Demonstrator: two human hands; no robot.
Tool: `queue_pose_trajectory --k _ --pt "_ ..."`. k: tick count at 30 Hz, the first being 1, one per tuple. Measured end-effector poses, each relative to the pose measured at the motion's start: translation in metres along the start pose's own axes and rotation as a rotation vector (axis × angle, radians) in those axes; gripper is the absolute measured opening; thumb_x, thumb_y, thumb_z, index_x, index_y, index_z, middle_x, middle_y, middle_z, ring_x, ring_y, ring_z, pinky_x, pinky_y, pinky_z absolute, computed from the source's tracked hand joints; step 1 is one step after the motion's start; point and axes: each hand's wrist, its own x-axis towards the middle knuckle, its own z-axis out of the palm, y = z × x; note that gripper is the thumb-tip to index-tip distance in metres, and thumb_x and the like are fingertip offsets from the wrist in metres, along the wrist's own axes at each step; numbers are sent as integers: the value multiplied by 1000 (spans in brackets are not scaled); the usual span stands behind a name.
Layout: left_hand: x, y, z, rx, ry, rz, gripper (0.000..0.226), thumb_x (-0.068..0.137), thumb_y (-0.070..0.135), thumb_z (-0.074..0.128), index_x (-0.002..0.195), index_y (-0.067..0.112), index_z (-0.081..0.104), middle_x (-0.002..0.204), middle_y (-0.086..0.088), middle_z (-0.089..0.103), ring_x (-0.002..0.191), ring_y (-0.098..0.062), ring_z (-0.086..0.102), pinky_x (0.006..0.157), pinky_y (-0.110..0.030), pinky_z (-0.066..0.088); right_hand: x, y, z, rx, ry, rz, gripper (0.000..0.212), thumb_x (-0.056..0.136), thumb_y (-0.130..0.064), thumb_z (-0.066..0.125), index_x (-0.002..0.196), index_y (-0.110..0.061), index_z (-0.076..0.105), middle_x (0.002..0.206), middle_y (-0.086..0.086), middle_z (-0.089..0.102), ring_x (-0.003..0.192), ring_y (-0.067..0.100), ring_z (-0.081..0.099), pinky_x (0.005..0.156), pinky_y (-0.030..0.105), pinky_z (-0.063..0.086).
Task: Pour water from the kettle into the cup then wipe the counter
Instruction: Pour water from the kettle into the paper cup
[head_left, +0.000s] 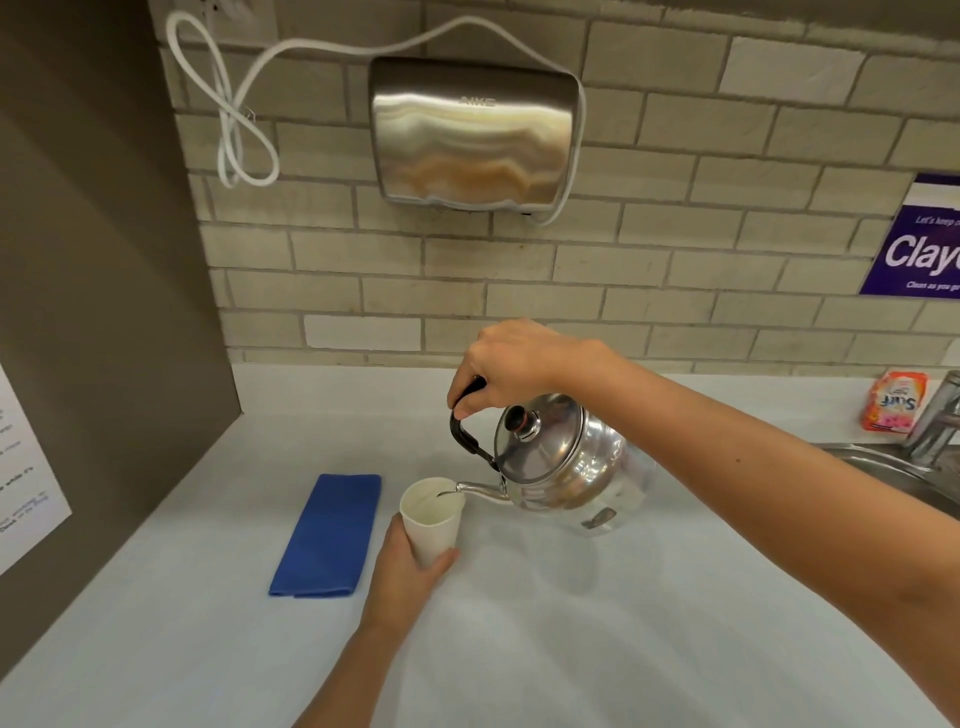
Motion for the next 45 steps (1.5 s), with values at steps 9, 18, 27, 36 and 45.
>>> queue_pose_trajectory --k 9,18,27,36,45 --pt "2 -2 0 -2 8 0 76 69 27 80 131 20 36 127 -3 54 109 -17 52 91 -29 45 1 0 2 19 -5 12 24 84 -47 58 103 -36 68 95 -11 73 74 5 48 52 19 33" --pt "1 -2 0 -4 3 11 76 70 27 79 132 20 35 127 0 52 109 -15 51 91 -28 44 3 0 2 23 -13 4 24 84 -47 58 103 -35 68 96 -11 73 74 6 48 49 20 28" --pt "1 -2 0 -7 5 10 76 70 29 79 132 21 36 125 0 53 111 -18 52 92 -30 46 2 -1 2 3 -14 -3 25 84 -47 58 104 -35 68 97 -12 73 74 5 48 48 20 26" --pt "0 -1 -1 -13 0 7 78 71 28 78 134 19 34 131 -3 52 115 -20 51 98 -36 47 1 -1 1 -3 -28 9 25 85 -48 56 104 -36 67 98 -11 73 86 12 59 52 18 34" --pt "1 0 -1 -18 4 5 77 70 25 79 132 16 36 131 -6 52 115 -20 50 95 -32 44 2 -2 2 -13 -20 -5 26 85 -47 56 106 -35 67 100 -9 72 90 14 61 56 26 36"
